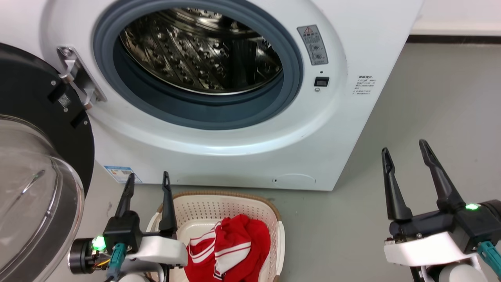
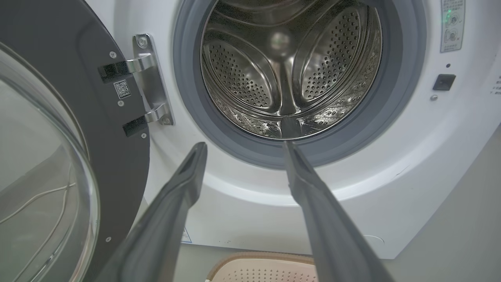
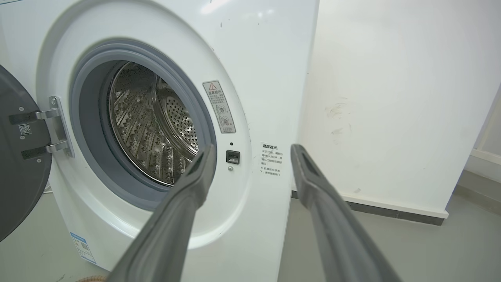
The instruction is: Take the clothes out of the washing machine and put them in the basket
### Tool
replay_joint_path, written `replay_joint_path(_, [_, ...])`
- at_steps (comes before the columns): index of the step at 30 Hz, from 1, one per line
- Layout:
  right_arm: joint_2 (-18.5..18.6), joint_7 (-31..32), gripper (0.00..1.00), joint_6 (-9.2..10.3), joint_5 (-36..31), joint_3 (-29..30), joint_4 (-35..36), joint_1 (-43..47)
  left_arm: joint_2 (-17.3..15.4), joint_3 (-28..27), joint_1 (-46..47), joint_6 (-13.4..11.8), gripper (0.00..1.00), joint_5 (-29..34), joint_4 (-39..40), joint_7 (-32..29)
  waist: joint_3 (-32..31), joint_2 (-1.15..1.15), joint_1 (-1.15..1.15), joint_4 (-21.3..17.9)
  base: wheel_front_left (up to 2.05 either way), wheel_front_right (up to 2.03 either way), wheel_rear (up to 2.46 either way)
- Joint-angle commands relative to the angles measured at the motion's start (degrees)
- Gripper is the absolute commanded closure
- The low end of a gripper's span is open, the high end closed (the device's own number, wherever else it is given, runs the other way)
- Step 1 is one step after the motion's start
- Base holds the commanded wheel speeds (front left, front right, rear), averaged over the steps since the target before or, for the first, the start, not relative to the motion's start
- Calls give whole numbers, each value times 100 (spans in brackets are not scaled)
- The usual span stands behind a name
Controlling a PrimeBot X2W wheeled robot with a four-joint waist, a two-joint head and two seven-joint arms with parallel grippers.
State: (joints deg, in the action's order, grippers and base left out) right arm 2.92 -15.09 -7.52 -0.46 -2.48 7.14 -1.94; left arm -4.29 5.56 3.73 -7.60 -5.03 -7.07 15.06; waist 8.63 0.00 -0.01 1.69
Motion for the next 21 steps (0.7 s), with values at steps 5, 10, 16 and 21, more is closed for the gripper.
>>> replay_joint_path(5, [-8, -11, 0, 6, 94, 40, 21, 259, 57, -113, -347, -43, 0, 149, 377, 16, -312, 0, 1, -12, 0, 0, 0])
replay_joint_path(10, [-9, -10, 0, 5, 166, 115, 60, 481, 88, -144, -599, -18, 0, 237, 565, 16, -526, 0, 1, -26, 0, 0, 0])
replay_joint_path(16, [-9, -11, 0, 5, 194, 145, 55, 676, 110, -186, -838, 19, 0, 259, 680, 16, -707, 0, 1, -62, 0, 0, 0])
replay_joint_path(21, [-8, -11, 0, 6, 202, 143, 26, 757, 118, -249, -932, 73, 0, 287, 677, 16, -782, 0, 1, -96, 0, 0, 0])
